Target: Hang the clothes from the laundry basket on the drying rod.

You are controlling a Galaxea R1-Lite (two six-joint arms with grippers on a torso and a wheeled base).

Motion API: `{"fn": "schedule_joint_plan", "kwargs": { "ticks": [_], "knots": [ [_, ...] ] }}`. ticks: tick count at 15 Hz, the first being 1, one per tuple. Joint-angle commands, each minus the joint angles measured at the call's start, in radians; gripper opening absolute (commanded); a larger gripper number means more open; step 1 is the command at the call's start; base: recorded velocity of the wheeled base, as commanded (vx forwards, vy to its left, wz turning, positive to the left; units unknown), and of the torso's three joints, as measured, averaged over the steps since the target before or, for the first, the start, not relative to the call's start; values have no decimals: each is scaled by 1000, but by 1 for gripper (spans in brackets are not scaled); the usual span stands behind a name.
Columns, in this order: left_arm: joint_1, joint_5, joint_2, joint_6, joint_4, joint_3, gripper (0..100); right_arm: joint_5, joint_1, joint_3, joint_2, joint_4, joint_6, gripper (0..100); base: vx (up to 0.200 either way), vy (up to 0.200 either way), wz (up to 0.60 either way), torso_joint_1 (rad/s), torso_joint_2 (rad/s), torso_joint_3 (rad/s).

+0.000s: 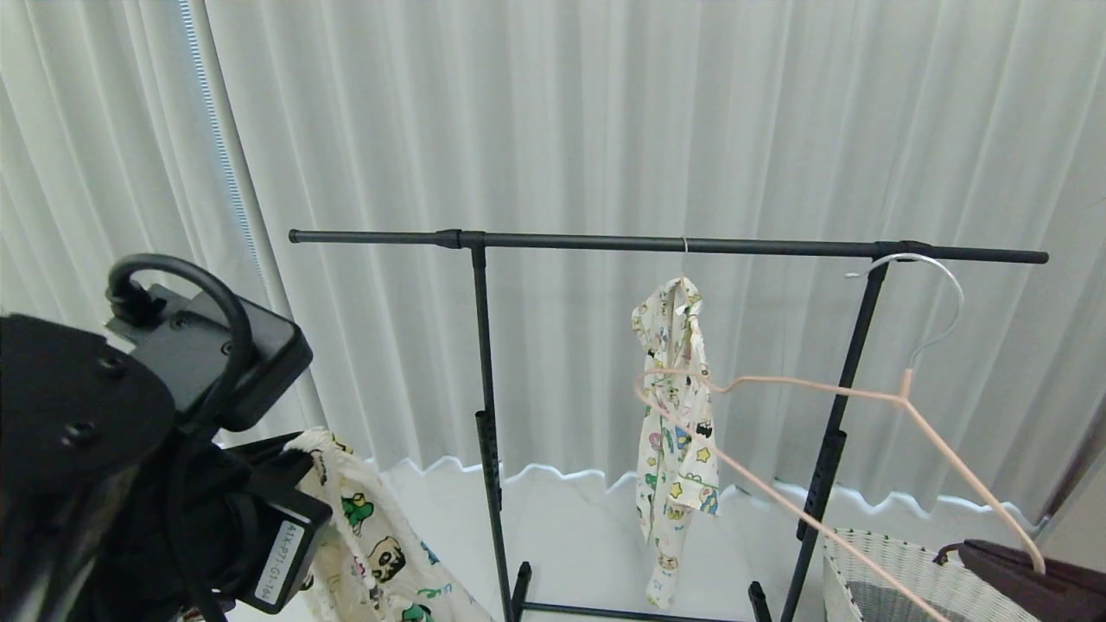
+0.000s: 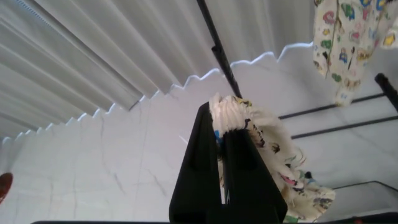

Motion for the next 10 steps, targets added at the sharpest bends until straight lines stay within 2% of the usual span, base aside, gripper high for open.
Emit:
{"fn": "schedule_joint_plan", "kwargs": {
  "ticks": [1,3,4,6,10],
  "knots": [
    [0,0,21,0,-12,35,0,6,237,31,-63,-1,70,0,0,0,0,0,0,0],
    [6,-3,79,-22,-71,15,0,6,318,23,-17,-4,105,0,0,0,0,0,0,0],
    [20,-1,125,-57,-92,-10,0,6,353,23,4,-10,111,0,0,0,0,0,0,0],
    [50,0,228,-184,-92,-84,0,7,413,8,33,-10,146,0,0,0,0,0,0,0],
    [129,0,307,-200,-91,-183,0,7,432,-3,50,-12,159,0,0,0,0,0,0,0]
  ]
}}
